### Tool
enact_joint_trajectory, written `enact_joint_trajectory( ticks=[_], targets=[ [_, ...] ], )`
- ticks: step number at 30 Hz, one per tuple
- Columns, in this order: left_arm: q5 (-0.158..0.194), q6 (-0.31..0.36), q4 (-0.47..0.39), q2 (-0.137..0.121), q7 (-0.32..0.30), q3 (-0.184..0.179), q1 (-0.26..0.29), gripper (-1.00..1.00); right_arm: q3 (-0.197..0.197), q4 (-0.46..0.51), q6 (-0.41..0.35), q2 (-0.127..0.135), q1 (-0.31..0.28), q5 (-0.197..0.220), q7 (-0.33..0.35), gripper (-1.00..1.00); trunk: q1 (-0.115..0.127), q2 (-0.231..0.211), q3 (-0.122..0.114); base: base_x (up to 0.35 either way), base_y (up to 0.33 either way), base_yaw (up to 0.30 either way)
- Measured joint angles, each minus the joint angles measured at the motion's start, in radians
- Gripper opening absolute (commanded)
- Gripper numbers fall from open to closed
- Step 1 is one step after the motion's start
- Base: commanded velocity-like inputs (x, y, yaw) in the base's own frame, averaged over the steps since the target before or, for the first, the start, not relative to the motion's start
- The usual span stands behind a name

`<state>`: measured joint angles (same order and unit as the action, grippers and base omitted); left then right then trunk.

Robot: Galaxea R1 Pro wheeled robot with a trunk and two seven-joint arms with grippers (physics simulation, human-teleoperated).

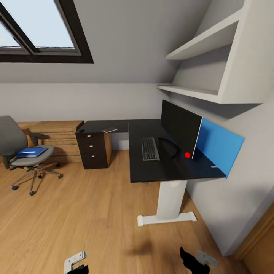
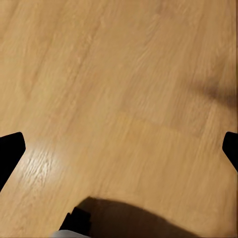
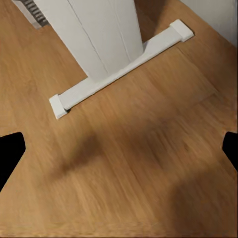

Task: In the bedroom, organize the workspace by keeping the computer under the desk, ensuring the monitor is on the desk, placing the keyboard on the desk next to the monitor, placing the mouse on the desk next to the keyboard, moving the folder from the swivel chair onto the desk next to the mouse, stacking the notebook on top of the folder with the pen on top of the notebook, and positioning the swivel chair next to the desk.

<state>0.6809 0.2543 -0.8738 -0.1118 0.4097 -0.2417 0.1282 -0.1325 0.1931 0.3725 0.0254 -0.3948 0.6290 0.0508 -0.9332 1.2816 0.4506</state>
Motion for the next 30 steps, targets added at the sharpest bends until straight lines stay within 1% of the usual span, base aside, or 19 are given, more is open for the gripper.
enact_joint_trajectory(
  ticks=[1, 4, 6, 7, 8, 10, 11, 13, 15, 17, 19, 23, 24, 26, 30],
  targets=[
    [0.000, -0.006, 0.004, 0.000, -0.005, -0.005, 0.000, 1.00, -0.003, -0.041, 0.014, -0.001, 0.000, -0.005, 0.001, 1.00, 0.004, -0.007, -0.003, -0.015, 0.010, 0.000],
    [-0.001, -0.014, 0.010, 0.002, -0.010, -0.014, 0.000, 1.00, -0.006, -0.086, 0.030, -0.004, 0.000, -0.013, 0.006, 1.00, 0.015, -0.028, -0.013, -0.008, 0.006, 0.000],
    [-0.001, -0.019, 0.018, 0.003, -0.011, -0.028, 0.000, 1.00, -0.010, -0.101, 0.039, -0.011, 0.000, -0.019, 0.009, 1.00, 0.023, -0.042, -0.019, -0.003, 0.002, 0.000],
    [-0.002, -0.028, 0.025, 0.004, -0.011, -0.042, 0.000, 1.00, -0.015, -0.108, 0.050, -0.015, 0.000, -0.029, 0.010, 1.00, 0.027, -0.049, -0.022, -0.001, 0.001, 0.000],
    [-0.011, -0.054, 0.037, 0.004, -0.010, -0.072, 0.000, 1.00, -0.033, -0.116, 0.075, -0.019, 0.000, -0.061, 0.010, 1.00, 0.031, -0.056, -0.025, 0.000, 0.000, 0.000],
    [-0.019, -0.081, 0.046, 0.005, -0.009, -0.095, 0.000, 1.00, -0.047, -0.120, 0.094, -0.022, 0.000, -0.092, 0.010, 1.00, 0.038, -0.070, -0.031, 0.000, 0.000, 0.000],
    [-0.025, -0.110, 0.056, 0.005, -0.009, -0.114, 0.000, 1.00, -0.060, -0.123, 0.108, -0.025, 0.000, -0.126, 0.009, 1.00, 0.039, -0.070, -0.031, 0.000, 0.000, 0.000],
    [-0.030, -0.139, 0.070, 0.006, -0.008, -0.129, 0.000, 1.00, -0.067, -0.126, 0.119, -0.029, 0.000, -0.160, 0.009, 1.00, 0.039, -0.070, -0.032, 0.000, 0.000, 0.000],
    [-0.035, -0.179, 0.093, 0.007, -0.009, -0.147, 0.000, 1.00, -0.075, -0.135, 0.129, -0.041, 0.000, -0.207, 0.008, 1.00, 0.039, -0.070, -0.031, 0.002, 0.000, 0.000],
    [-0.037, -0.194, 0.101, 0.007, -0.010, -0.153, 0.000, 1.00, -0.077, -0.144, 0.134, -0.046, 0.000, -0.225, 0.008, 1.00, 0.039, -0.070, -0.031, 0.035, 0.000, 0.000],
    [-0.039, -0.205, 0.108, 0.007, -0.012, -0.157, 0.000, 1.00, -0.079, -0.153, 0.140, -0.050, 0.000, -0.239, 0.008, 1.00, 0.046, -0.084, -0.038, 0.076, 0.042, 0.000],
    [-0.035, -0.206, 0.111, 0.006, -0.017, -0.157, 0.000, 1.00, -0.081, -0.156, 0.144, -0.054, 0.000, -0.242, 0.008, 1.00, 0.062, -0.112, -0.050, 0.061, 0.037, -0.004],
    [-0.033, -0.205, 0.112, 0.007, -0.015, -0.156, 0.000, 1.00, -0.085, -0.157, 0.179, -0.080, 0.000, -0.246, 0.008, 1.00, 0.065, -0.119, -0.053, 0.008, 0.004, -0.010],
    [-0.033, -0.204, 0.112, 0.007, -0.015, -0.159, 0.000, 1.00, -0.080, -0.163, 0.197, -0.088, 0.000, -0.244, 0.008, 1.00, 0.073, -0.133, -0.060, 0.004, 0.002, -0.005],
    [-0.035, -0.205, 0.112, 0.008, -0.013, -0.161, 0.000, 1.00, -0.080, -0.171, 0.209, -0.092, 0.000, -0.243, 0.007, 1.00, 0.088, -0.161, -0.072, 0.001, 0.001, 0.000]
  ],
)
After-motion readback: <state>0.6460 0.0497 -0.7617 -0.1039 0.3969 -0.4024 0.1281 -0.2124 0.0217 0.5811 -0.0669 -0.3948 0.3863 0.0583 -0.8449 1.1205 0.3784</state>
